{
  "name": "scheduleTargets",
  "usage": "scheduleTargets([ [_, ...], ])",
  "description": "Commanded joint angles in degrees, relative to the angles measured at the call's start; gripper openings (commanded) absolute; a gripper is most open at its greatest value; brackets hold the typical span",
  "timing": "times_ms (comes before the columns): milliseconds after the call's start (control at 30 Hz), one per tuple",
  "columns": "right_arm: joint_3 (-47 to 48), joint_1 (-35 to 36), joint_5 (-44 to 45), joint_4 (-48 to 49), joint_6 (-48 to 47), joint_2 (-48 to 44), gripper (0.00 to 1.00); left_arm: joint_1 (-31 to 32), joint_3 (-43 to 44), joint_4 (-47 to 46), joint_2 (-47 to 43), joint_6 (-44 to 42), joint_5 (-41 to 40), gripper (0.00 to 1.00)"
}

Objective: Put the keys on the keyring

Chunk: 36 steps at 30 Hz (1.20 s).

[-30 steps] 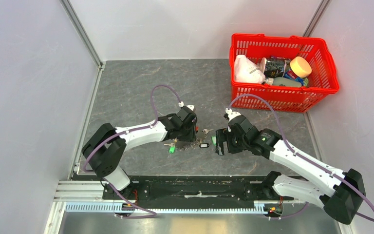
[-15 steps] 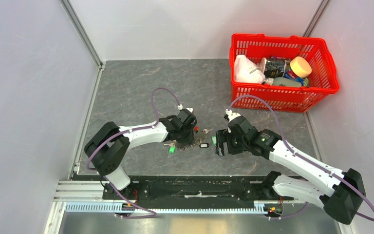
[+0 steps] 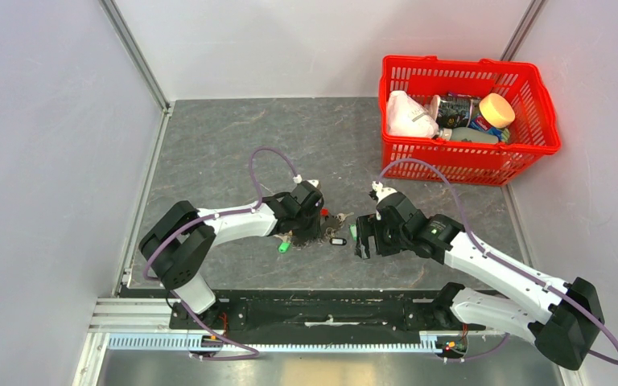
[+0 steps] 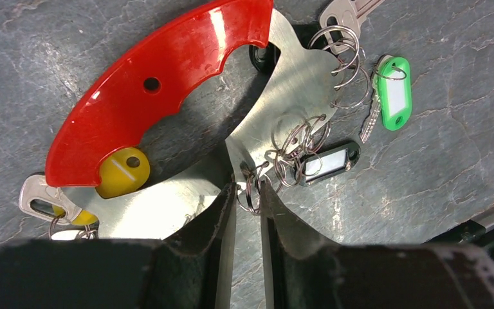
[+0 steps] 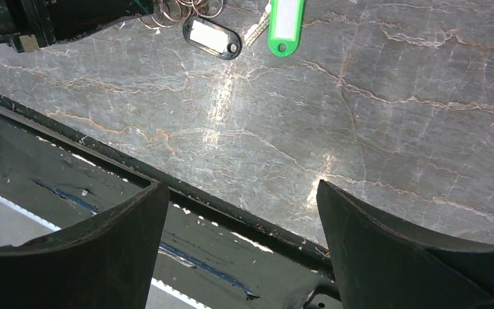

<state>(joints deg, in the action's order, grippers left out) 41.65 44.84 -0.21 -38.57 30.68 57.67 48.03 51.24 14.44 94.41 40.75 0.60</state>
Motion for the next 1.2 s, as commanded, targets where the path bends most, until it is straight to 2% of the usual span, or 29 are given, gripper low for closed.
scheduleTargets([
  [0, -0.16, 0.15, -0.14, 1.21, 0.69, -1.14, 0.92, -0.04, -0.03, -1.23, 0.25, 1.61, 0.91, 0.24],
  [333, -0.19, 0.16, -0.14, 1.3, 0.68, -1.4, 0.92, -0.04, 0.0, -0.58, -0.42, 1.65, 0.99, 0.09],
  [433, -0.16, 0.16, -0.14, 1.32, 0.67, -1.47, 0.92, -0.08, -0.14, 0.17, -0.92, 1.53, 0.59, 0.02],
  [667, -0.08, 0.16, -0.14, 1.34, 0.66, -2.02, 0.92, -0.04, 0.14, 2.22, -3.54, -0.62, -0.31, 0.02],
  [1167, 5.98, 0.16, -1.44, 0.6, -3.33, 0.0, 0.9, -0.04, 0.55, 6.75, -19.69, -11.72, 1.72, 0.02],
])
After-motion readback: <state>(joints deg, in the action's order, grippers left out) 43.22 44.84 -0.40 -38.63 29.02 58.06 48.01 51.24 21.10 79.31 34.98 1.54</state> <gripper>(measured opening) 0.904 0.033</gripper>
